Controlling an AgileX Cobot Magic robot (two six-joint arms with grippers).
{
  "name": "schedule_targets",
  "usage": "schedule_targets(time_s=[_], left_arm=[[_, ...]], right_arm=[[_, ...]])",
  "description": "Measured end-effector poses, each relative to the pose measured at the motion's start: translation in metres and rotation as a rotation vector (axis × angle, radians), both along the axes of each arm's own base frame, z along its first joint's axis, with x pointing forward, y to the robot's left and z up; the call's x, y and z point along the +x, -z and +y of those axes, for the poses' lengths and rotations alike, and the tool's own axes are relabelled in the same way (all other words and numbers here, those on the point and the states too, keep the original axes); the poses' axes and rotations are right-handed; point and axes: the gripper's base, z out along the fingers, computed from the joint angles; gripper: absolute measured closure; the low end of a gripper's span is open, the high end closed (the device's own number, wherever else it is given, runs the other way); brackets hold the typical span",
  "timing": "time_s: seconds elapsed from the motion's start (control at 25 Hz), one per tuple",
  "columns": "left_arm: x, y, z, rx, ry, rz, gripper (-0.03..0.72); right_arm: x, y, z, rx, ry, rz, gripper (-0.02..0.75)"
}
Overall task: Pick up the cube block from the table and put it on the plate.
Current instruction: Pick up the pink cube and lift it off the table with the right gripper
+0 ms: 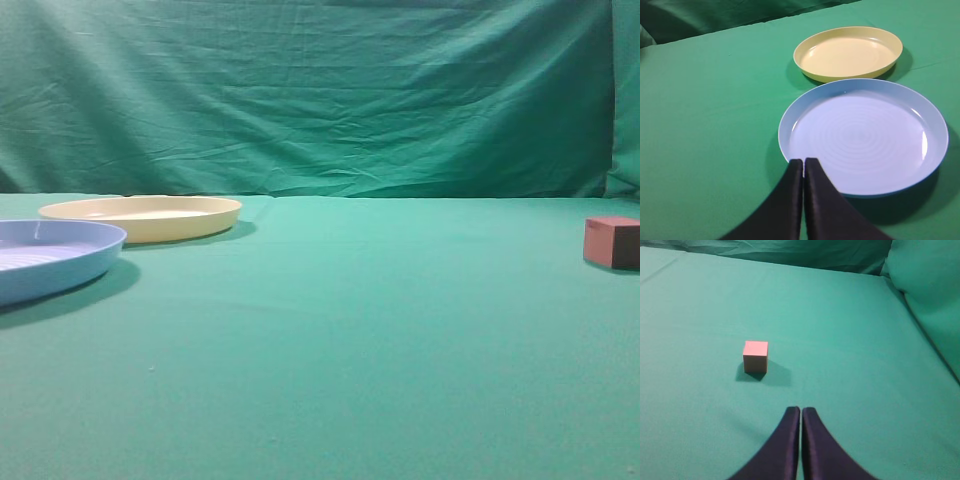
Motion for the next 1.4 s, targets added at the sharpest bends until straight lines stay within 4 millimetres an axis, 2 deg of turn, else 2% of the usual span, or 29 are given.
schedule_targets(time_s=[0.8, 1.12, 1.24, 1.4], left_arm=[[0.000, 0.000, 0.000, 0.000, 0.000, 0.000, 0.688], [0.000, 0.000, 0.000, 0.000, 0.000, 0.000, 0.688], [0.000, 0.000, 0.000, 0.000, 0.000, 0.000, 0.688], [0.000, 0.000, 0.000, 0.000, 0.000, 0.000, 0.688]], right_arm=[[0.001, -0.002, -0.001, -0.032, 0.003, -0.031, 0.738], [0.005, -0.037, -0.003, 0.195, 0.052, -0.412, 0.738], [0.006, -0.041, -0.002, 0.208, 0.044, -0.368, 0.738], [0.019, -0.061, 0.003, 0.197, 0.022, -0.189, 0.738]])
